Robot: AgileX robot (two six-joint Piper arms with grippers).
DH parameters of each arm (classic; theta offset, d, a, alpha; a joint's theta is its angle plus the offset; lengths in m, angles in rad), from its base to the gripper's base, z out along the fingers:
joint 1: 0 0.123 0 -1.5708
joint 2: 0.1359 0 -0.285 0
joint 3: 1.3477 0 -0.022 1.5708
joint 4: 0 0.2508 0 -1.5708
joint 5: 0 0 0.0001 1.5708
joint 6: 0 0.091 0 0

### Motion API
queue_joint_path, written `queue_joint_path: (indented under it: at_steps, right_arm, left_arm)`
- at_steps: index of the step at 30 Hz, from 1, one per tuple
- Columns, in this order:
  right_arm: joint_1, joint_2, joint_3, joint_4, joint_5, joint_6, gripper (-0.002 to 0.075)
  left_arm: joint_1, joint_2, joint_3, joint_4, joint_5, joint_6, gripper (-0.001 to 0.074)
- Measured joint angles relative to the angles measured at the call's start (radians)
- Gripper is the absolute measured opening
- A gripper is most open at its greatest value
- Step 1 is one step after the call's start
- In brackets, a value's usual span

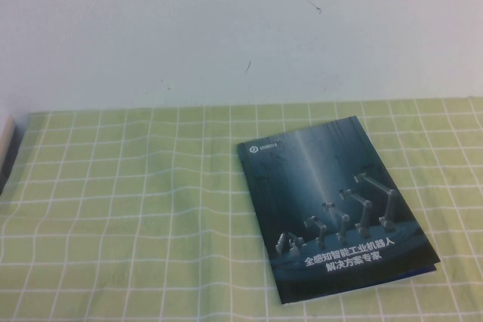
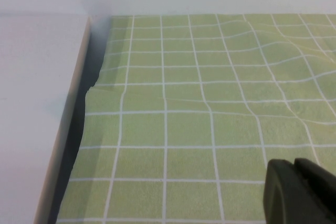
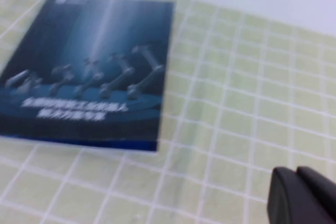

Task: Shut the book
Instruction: 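Close the open booklet and leave it lying on the table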

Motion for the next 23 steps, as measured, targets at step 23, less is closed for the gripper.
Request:
queue_joint_path:
  at_steps: [23]
  right_arm:
    - [-0.193,-0.174,0.357,-0.064,-0.298,0.119,-0.0003]
  left_arm:
    - [-0.002,0.0,-0.002,-0.002,0.01,-0.002,-0.0004]
